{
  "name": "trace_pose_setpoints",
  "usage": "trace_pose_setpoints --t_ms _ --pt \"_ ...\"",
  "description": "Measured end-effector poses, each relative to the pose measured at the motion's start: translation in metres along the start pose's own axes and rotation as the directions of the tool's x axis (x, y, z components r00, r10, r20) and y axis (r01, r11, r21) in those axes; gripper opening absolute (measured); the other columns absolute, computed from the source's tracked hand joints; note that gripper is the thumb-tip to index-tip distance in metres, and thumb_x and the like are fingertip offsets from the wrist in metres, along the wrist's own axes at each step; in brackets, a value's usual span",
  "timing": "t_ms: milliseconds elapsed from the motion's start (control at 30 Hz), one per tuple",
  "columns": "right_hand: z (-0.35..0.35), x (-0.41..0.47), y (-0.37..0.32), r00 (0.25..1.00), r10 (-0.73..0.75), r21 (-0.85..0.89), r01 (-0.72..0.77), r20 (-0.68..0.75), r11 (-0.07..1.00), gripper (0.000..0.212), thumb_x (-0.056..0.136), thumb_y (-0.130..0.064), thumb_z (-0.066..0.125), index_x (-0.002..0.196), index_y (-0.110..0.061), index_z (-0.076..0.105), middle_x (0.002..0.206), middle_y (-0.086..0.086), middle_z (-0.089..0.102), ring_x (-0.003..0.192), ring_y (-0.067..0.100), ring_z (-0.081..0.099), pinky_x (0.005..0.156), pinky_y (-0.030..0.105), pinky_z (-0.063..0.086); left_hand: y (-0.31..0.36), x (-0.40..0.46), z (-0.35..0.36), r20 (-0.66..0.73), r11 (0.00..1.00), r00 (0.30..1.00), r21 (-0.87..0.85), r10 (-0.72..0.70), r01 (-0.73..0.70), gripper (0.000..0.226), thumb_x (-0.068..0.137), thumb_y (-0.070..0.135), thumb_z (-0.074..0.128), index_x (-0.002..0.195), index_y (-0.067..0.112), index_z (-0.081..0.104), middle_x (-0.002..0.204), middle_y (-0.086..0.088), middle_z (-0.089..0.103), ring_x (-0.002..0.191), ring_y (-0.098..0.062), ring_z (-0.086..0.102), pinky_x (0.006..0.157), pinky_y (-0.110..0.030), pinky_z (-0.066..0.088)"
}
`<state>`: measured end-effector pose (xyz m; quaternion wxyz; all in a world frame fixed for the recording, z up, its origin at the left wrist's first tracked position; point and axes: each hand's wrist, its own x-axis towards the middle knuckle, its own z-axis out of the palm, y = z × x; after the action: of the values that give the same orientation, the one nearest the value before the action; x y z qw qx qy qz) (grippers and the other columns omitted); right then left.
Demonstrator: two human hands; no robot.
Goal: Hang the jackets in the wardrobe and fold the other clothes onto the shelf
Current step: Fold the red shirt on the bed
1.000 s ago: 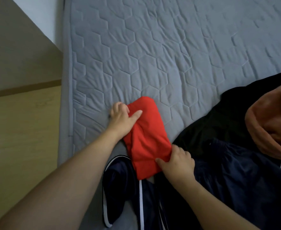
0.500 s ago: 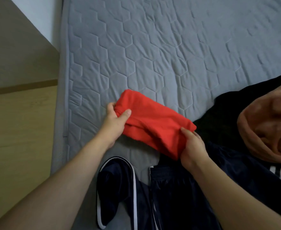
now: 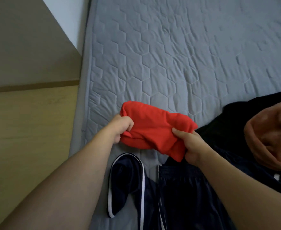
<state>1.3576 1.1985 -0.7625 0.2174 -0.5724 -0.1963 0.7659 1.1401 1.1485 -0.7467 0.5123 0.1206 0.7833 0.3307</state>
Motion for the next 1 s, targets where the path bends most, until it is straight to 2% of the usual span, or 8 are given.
trace_pose_setpoints --t_ms 100,200,367,467,633,733,833,1000 --pt "0.039 -0.038 -0.029 0.998 -0.031 0.007 0.031 0.062 1.000 0.026 0.089 -0.016 0.066 0.114 -0.018 0.063 0.103 0.011 0.073 0.085 0.025 0.072 0.061 0.043 0.058 0.020 -0.042 -0.047 0.074 0.972 0.986 -0.175 -0.149 0.160 0.028 0.034 0.007 0.044 0.060 0.014 0.049 0.062 -0.005 0.049 0.048 -0.023 0.045 0.050 -0.019 0.037" --pt "0.100 -0.104 -0.064 0.980 0.115 -0.034 -0.111 0.159 0.993 0.032 0.088 -0.031 0.067 0.115 -0.015 0.062 0.105 0.014 0.072 0.081 0.029 0.072 0.058 0.046 0.057 0.054 -0.111 -0.114 0.007 0.915 0.984 -0.367 -0.177 0.167 0.029 0.038 0.012 0.046 0.065 0.016 0.053 0.060 -0.004 0.057 0.047 -0.024 0.052 0.051 -0.023 0.048" --pt "0.225 -0.261 -0.102 0.797 0.324 -0.228 -0.239 0.509 0.944 0.039 0.077 -0.022 0.070 0.113 -0.008 0.066 0.106 0.016 0.071 0.081 0.027 0.072 0.070 0.046 0.060 0.092 -0.291 -0.247 -0.153 0.808 0.974 -0.587 -0.170 0.049 0.023 0.047 0.008 0.041 0.067 0.015 0.051 0.057 -0.004 0.056 0.047 -0.023 0.054 0.049 -0.023 0.050" --pt "0.299 -0.359 -0.100 0.695 0.402 -0.422 -0.154 0.597 0.893 0.039 0.073 -0.009 0.069 0.111 -0.003 0.064 0.101 0.016 0.072 0.077 0.024 0.072 0.070 0.039 0.060 0.087 -0.405 -0.325 -0.243 0.757 0.950 -0.653 -0.197 -0.010 0.029 0.051 0.006 0.042 0.074 0.010 0.057 0.060 -0.008 0.062 0.048 -0.024 0.060 0.050 -0.030 0.054" --pt "0.418 -0.501 -0.059 0.662 0.434 -0.630 0.074 0.611 0.773 0.019 0.082 0.006 0.044 0.088 -0.005 0.058 0.068 0.010 0.066 0.053 0.019 0.063 0.049 0.027 0.056 0.044 -0.568 -0.439 -0.386 0.667 0.896 -0.730 -0.220 -0.151 0.043 0.064 -0.002 0.045 0.104 0.004 0.062 0.082 -0.016 0.072 0.066 -0.032 0.070 0.059 -0.045 0.059" --pt "0.483 -0.581 -0.018 0.661 0.411 -0.655 0.163 0.628 0.738 0.018 0.083 0.006 0.041 0.078 -0.009 0.052 0.064 0.008 0.056 0.053 0.018 0.054 0.043 0.025 0.053 0.010 -0.653 -0.504 -0.468 0.611 0.859 -0.748 -0.209 -0.260 0.045 0.069 -0.006 0.046 0.108 0.007 0.063 0.090 -0.015 0.074 0.073 -0.031 0.072 0.064 -0.044 0.059" --pt "0.548 -0.659 0.027 0.622 0.384 -0.637 0.248 0.682 0.730 0.021 0.084 0.007 0.043 0.073 -0.011 0.047 0.045 0.003 0.051 0.036 0.013 0.050 0.040 0.025 0.052 -0.017 -0.728 -0.567 -0.584 0.544 0.793 -0.727 -0.171 -0.418 0.059 0.062 -0.009 0.046 0.111 0.019 0.064 0.100 -0.012 0.073 0.086 -0.034 0.070 0.074 -0.048 0.057" --pt "0.650 -0.773 0.083 0.494 0.365 -0.571 0.373 0.789 0.731 0.021 0.082 0.005 0.045 0.072 -0.012 0.046 0.040 0.001 0.045 0.030 0.010 0.044 0.038 0.022 0.049 -0.038 -0.826 -0.667 -0.763 0.477 0.621 -0.619 -0.177 -0.624 0.043 0.065 0.021 0.054 0.106 0.021 0.068 0.099 -0.009 0.071 0.089 -0.033 0.066 0.083 -0.056 0.052"
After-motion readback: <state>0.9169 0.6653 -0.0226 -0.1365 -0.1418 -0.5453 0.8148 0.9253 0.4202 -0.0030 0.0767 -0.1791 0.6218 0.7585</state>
